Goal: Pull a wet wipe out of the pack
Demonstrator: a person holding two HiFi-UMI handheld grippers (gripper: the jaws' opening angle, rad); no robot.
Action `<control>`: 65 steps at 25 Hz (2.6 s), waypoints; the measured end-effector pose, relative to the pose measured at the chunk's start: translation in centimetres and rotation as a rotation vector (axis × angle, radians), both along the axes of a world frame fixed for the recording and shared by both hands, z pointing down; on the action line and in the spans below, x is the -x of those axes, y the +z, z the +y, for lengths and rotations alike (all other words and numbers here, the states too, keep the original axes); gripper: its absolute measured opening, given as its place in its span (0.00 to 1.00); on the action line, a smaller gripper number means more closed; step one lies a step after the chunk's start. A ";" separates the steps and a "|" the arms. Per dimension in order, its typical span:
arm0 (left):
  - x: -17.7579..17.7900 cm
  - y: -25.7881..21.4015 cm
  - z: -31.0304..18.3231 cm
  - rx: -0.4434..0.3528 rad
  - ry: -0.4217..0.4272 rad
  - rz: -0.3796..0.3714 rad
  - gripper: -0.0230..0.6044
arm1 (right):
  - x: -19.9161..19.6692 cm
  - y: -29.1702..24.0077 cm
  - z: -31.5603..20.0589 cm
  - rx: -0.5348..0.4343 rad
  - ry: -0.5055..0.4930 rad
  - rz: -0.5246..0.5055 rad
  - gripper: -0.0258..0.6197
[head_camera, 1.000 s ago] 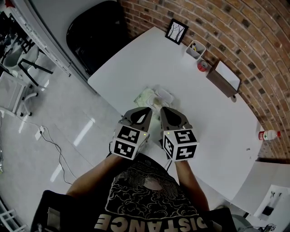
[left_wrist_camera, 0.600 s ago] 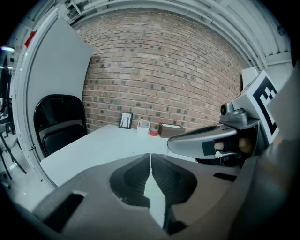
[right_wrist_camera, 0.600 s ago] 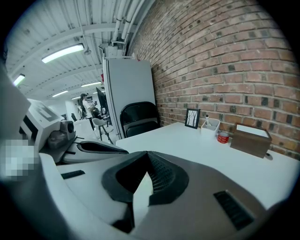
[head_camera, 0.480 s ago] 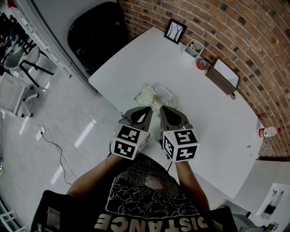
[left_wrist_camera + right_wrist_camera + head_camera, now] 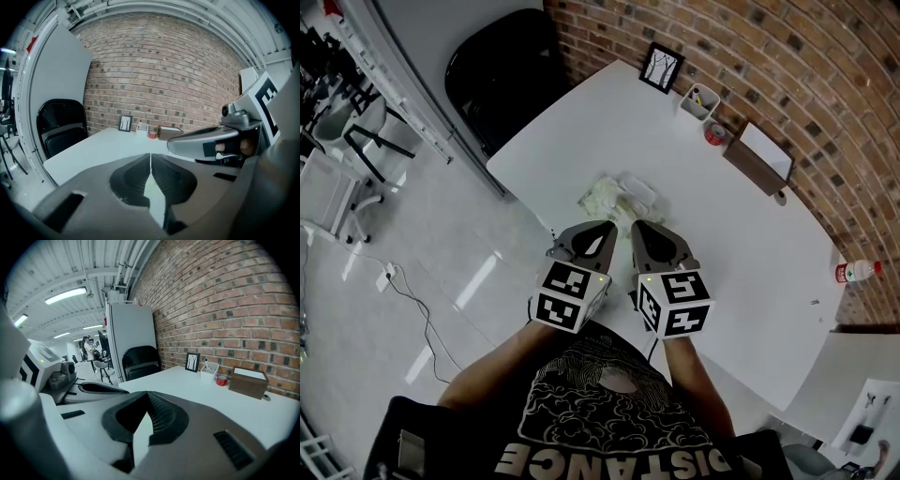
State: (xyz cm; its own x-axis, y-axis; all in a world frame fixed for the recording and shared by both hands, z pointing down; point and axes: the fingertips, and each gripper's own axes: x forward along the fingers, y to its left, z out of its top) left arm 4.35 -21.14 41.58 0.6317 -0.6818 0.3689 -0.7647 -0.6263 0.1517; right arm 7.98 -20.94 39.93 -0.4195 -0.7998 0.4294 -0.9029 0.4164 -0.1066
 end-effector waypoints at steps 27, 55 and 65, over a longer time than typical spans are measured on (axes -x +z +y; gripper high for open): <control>0.3 -2.2 4.3 -0.044 -0.016 0.049 0.07 | 0.6 -2.8 4.3 -0.080 -0.006 0.000 0.07; 0.9 -4.0 10.9 -0.090 -0.025 0.064 0.07 | 1.2 -3.5 11.4 -0.107 0.011 -0.020 0.06; 0.5 -3.9 13.3 -0.090 -0.010 0.050 0.07 | 0.9 -2.9 13.9 -0.104 0.028 0.011 0.06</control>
